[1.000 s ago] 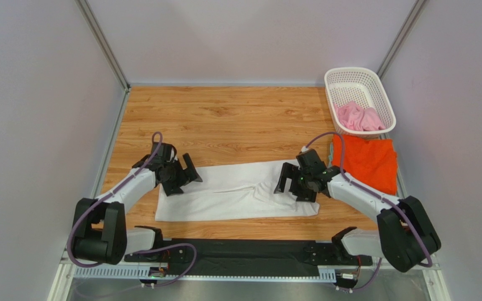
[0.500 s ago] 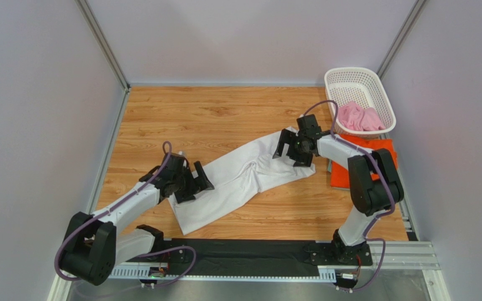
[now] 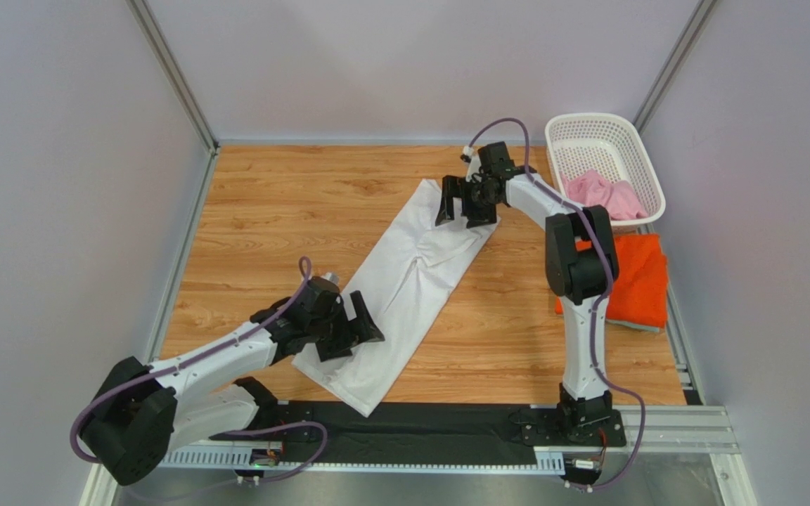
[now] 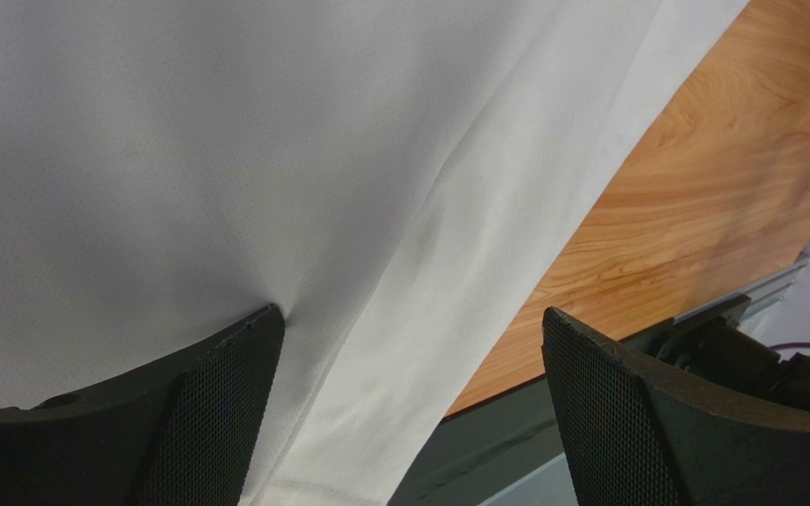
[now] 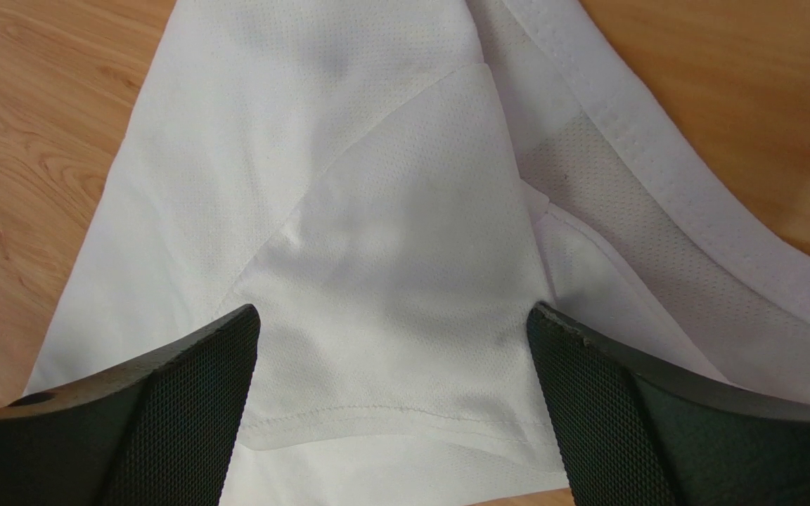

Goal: Fold and stack the t-shirts
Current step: Fold the tshirt

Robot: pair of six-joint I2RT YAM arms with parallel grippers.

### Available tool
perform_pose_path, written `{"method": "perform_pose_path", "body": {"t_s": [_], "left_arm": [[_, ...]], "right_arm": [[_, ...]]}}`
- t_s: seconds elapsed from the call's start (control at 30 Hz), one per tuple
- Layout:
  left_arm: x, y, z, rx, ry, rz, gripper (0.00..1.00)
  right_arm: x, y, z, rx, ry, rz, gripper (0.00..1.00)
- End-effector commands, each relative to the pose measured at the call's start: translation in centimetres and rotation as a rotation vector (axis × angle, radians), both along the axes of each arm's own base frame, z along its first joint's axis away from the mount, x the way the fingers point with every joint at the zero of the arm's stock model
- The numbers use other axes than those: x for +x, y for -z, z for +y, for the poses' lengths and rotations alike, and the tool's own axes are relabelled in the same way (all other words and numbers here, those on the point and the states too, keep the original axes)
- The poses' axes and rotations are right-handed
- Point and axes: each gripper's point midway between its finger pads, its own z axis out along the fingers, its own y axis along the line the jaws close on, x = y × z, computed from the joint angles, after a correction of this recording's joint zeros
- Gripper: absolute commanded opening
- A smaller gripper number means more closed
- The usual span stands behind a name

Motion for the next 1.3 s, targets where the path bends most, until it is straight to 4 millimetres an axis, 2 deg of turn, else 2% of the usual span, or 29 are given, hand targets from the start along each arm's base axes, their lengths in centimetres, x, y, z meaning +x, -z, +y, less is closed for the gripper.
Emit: {"method": "perform_pose_path", "body": {"t_s": [0.0,0.17,0.2,0.23,0.3,0.37,0.5,0.6,0.7,0.77,0.87,0.9,0.97,1.0,1.07,1.1,1.13,1.2,1.23,1.27], "left_arm": [[-1.6,2.0,-0.2,0.025,-0.009,0.078,1.00],[-1.7,2.0,-2.4,0.013,0.037,0.085,1.00],[-2.0,1.9,-3.1,0.008,0.063,0.082,1.00],[-1.9,2.0,-3.6,0.014,0.071,0.090,1.00],[-2.0,1.5,-5.1,-0.006,0.104,0.081,1.00],[-2.0,1.9,-6.0,0.000,0.123,0.096,1.00],[-2.6,1.4,-8.7,-0.007,0.187,0.100,1.00],[-2.7,1.6,-9.6,0.005,0.210,0.110,1.00],[-2.5,1.3,-9.9,0.020,0.216,0.106,1.00],[-2.3,1.2,-9.4,0.050,0.213,0.096,1.00],[-1.4,0.2,-8.7,0.112,0.201,0.048,1.00],[-0.9,-0.8,-9.0,0.114,0.200,0.013,1.00],[-0.7,-1.6,-8.7,0.144,0.211,-0.013,1.00],[-0.7,-2.9,-9.3,0.124,0.230,-0.040,1.00],[-0.6,-3.9,-9.3,0.135,0.238,-0.080,1.00],[-0.7,-5.1,-9.8,0.119,0.253,-0.110,1.00],[-0.9,-5.4,-9.7,0.130,0.259,-0.123,1.00],[-1.0,-6.3,-9.5,0.147,0.264,-0.154,1.00],[-1.5,-5.9,-8.4,0.188,0.261,-0.131,1.00],[-1.3,-5.8,-7.5,0.222,0.236,-0.137,1.00]], "right_arm": [[-1.9,4.3,0.4,-0.033,-0.085,0.153,1.00],[0.5,4.1,3.1,0.002,-0.095,0.127,1.00],[0.7,5.2,3.5,0.003,-0.100,0.140,1.00],[2.2,4.0,4.4,0.020,-0.103,0.096,1.00],[2.5,4.0,5.8,0.036,-0.113,0.105,1.00],[3.5,3.8,7.2,0.067,-0.125,0.086,1.00],[5.4,3.6,8.1,0.070,-0.118,0.026,1.00],[6.6,3.5,8.7,0.091,-0.118,-0.014,1.00],[7.3,3.1,9.1,0.110,-0.134,-0.056,1.00],[7.5,2.7,9.2,0.112,-0.139,-0.074,1.00],[7.7,1.0,9.3,0.125,-0.144,-0.099,1.00],[7.8,-0.7,9.6,0.134,-0.151,-0.122,1.00],[7.8,-2.6,9.5,0.132,-0.151,-0.149,1.00],[7.9,-5.2,9.5,0.134,-0.153,-0.194,1.00],[8.1,-7.8,9.3,0.126,-0.148,-0.246,1.00],[8.0,-9.0,9.3,0.126,-0.147,-0.267,1.00],[7.9,-11.6,9.3,0.133,-0.142,-0.311,1.00],[7.6,-13.8,9.1,0.132,-0.137,-0.342,1.00],[7.0,-15.9,8.8,0.124,-0.129,-0.372,1.00],[6.6,-16.5,8.5,0.114,-0.122,-0.379,1.00]]}}
